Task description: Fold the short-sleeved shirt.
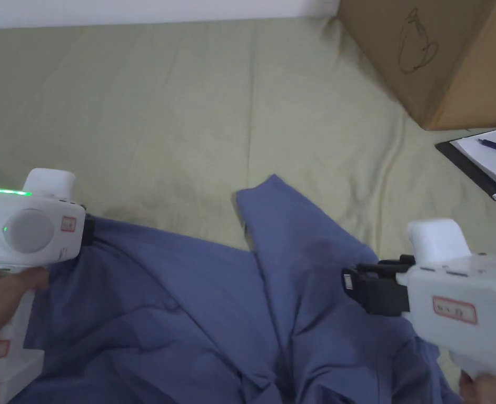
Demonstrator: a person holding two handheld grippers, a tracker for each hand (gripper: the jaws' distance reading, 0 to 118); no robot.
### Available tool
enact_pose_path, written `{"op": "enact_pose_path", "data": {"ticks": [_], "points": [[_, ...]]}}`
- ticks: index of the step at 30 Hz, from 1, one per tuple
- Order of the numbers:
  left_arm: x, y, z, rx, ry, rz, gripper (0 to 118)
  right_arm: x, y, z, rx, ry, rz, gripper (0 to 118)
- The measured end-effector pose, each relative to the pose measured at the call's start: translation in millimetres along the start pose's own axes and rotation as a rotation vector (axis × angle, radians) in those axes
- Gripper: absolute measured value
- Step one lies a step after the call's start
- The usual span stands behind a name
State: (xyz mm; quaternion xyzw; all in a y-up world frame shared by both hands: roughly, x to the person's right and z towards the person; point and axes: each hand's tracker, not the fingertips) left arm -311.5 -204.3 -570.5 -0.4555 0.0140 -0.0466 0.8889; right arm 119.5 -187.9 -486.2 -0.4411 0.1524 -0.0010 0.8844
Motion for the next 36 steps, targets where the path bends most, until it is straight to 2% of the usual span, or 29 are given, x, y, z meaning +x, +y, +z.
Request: {"op": "enact_pose_path", "data": {"ticks": [1,3,5,10,11,13,15,16,17,19,21,23,25,29,33,36], "points": [[-1.4,-0.7,6.4,0.007,-0.008,0.007,0,3.0,5.4,-8.5,-0.014,-0.029,0.014,65],[-9.1,-1.4,18.1,0.028,-0.046,0.042,0,6.8,17.9,-28.7,-0.068,-0.106,0.095,65],[-12.5,-2.6,34.5,0.052,-0.052,0.055,0,11.6,24.6,-48.1,-0.089,-0.132,0.159,65],[-18.0,-2.2,57.7,0.089,-0.079,0.048,0,23.8,28.0,-89.0,-0.170,-0.131,0.101,66],[-19.9,-2.9,59.2,0.099,-0.084,0.050,0,23.9,27.8,-88.2,-0.168,-0.127,0.062,65],[-19.2,-2.7,64.0,0.101,-0.084,0.045,0,20.9,28.0,-80.8,-0.150,-0.127,0.062,52],[-19.4,-5.5,65.2,0.109,-0.084,0.038,0,14.3,22.2,-79.8,-0.137,-0.123,0.085,49],[-19.3,-6.6,66.3,0.108,-0.082,0.039,0,9.6,20.6,-80.6,-0.131,-0.132,0.085,44],[-20.0,-8.8,67.2,0.108,-0.081,0.041,0,1.5,21.0,-81.0,-0.135,-0.166,0.084,34],[-22.3,-14.0,67.7,0.102,-0.077,0.045,0,-10.9,19.8,-82.1,-0.140,-0.192,0.157,1],[-25.5,-17.2,69.5,0.086,-0.066,0.047,0,-17.2,20.1,-82.9,-0.146,-0.227,0.193,1],[-32.0,-20.7,75.1,0.080,-0.069,0.060,0,-13.7,25.4,-73.2,-0.136,-0.204,0.162,1],[-38.3,-21.7,87.1,0.093,-0.054,0.070,0,-4.4,35.7,-53.5,-0.096,-0.159,0.062,1],[-55.4,-16.5,123.6,0.149,-0.013,0.100,0,5.3,64.9,2.2,0.019,-0.154,0.040,1],[-76.6,-0.6,180.5,0.259,0.034,0.137,0,16.3,96.8,74.2,0.156,-0.090,-0.043,1],[-90.7,9.9,229.7,0.345,0.076,0.134,0,18.4,115.0,131.6,0.263,-0.094,-0.073,1]]}}
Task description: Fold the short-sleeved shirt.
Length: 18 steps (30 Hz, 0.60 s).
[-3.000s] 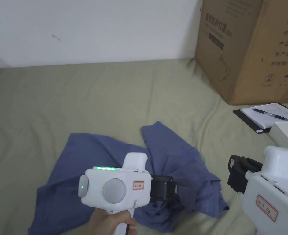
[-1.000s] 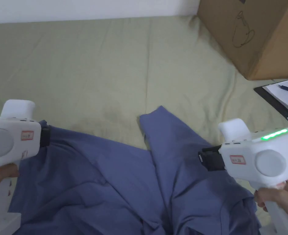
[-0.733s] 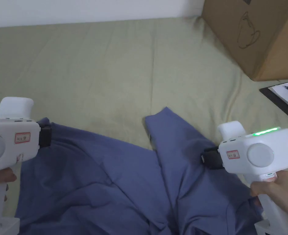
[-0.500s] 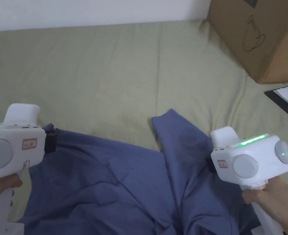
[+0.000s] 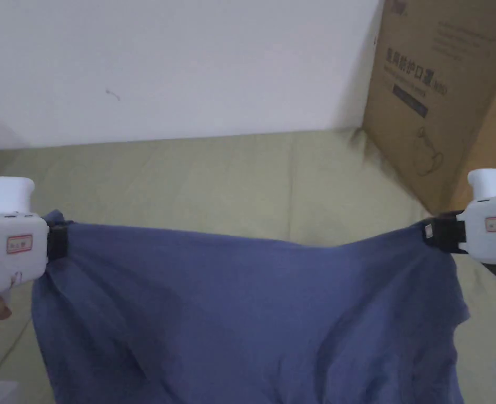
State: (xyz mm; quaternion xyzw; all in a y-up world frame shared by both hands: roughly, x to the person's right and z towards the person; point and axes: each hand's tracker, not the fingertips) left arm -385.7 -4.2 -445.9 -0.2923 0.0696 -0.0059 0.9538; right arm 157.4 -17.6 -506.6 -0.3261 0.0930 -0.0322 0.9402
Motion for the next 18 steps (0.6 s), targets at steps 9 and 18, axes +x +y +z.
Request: {"op": "enact_pose_path", "data": {"ticks": [9,18], "points": [[-14.8,71.6,129.4,0.254,0.067,-0.040,0,-13.6,67.2,120.2,0.214,0.011,0.039,1],[-29.8,143.6,189.2,0.368,0.061,0.007,0,-30.6,136.3,176.5,0.334,-0.004,0.050,1]]}}
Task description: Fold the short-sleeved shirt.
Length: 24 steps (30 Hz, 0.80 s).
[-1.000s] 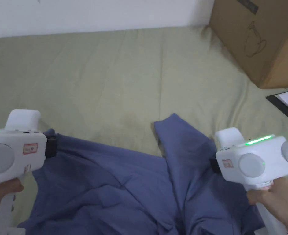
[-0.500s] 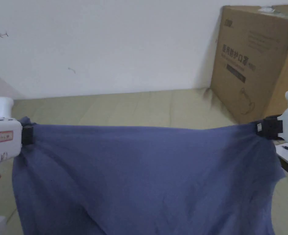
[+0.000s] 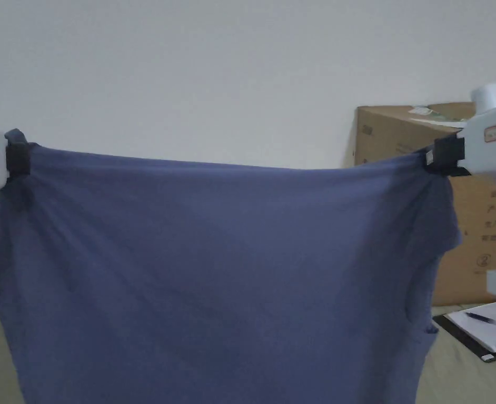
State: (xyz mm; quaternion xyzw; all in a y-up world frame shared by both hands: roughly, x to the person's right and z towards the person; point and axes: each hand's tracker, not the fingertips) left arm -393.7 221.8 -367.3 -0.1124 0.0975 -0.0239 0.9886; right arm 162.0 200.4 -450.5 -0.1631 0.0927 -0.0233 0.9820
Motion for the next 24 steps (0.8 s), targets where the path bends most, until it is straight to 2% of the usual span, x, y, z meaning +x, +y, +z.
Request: {"op": "enact_pose_path", "data": {"ticks": [4,8,12,14,20,24], "points": [[2.0,23.4,-25.4,0.000,0.023,-0.035,0,-3.6,36.0,-21.4,0.017,-0.001,-0.029,1],[1.3,46.1,-63.2,-0.010,0.023,-0.024,0,-14.3,70.4,-53.9,0.049,-0.036,-0.024,1],[2.0,74.6,-106.5,-0.027,0.048,-0.043,0,-16.0,109.3,-88.8,0.057,-0.021,-0.076,1],[-1.1,89.5,-124.1,-0.007,0.033,0.008,0,-16.8,127.4,-103.3,0.069,-0.026,-0.076,1],[4.8,135.8,-167.9,0.022,0.061,-0.012,0,-19.6,180.7,-133.5,0.127,-0.041,-0.065,1],[13.8,149.5,-195.2,0.037,0.078,-0.026,0,-18.4,189.5,-150.3,0.135,-0.062,-0.063,1]]}}
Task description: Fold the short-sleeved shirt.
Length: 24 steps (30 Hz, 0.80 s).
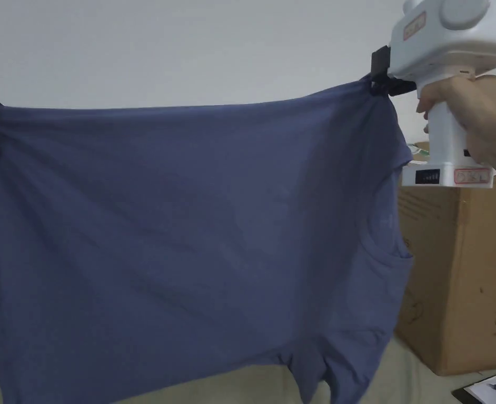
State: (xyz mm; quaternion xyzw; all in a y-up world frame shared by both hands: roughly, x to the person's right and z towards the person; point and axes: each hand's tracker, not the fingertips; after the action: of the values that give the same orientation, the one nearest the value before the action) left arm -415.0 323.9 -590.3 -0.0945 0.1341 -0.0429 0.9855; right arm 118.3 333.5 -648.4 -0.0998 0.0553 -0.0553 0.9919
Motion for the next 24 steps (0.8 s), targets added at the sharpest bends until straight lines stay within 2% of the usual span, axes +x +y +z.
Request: {"op": "enact_pose_path", "data": {"ticks": [6,11,14,21,24], "points": [[6.4,-9.1,-23.0,0.017,0.001,0.006,0,2.1,-10.7,-17.3,-0.004,-0.006,0.005,1],[14.4,-58.6,-57.6,-0.042,0.008,-0.005,0,2.8,-50.5,-48.7,-0.086,-0.006,0.008,1],[20.6,-111.3,-90.2,-0.128,0.017,0.009,0,2.1,-94.3,-78.8,-0.163,-0.013,0.039,1],[40.0,-275.9,-165.6,-0.389,0.011,0.082,0,14.5,-246.1,-166.3,-0.421,-0.038,0.019,1],[52.1,-352.8,-187.5,-0.502,0.023,0.057,0,20.2,-322.6,-195.3,-0.564,-0.036,0.011,1]]}}
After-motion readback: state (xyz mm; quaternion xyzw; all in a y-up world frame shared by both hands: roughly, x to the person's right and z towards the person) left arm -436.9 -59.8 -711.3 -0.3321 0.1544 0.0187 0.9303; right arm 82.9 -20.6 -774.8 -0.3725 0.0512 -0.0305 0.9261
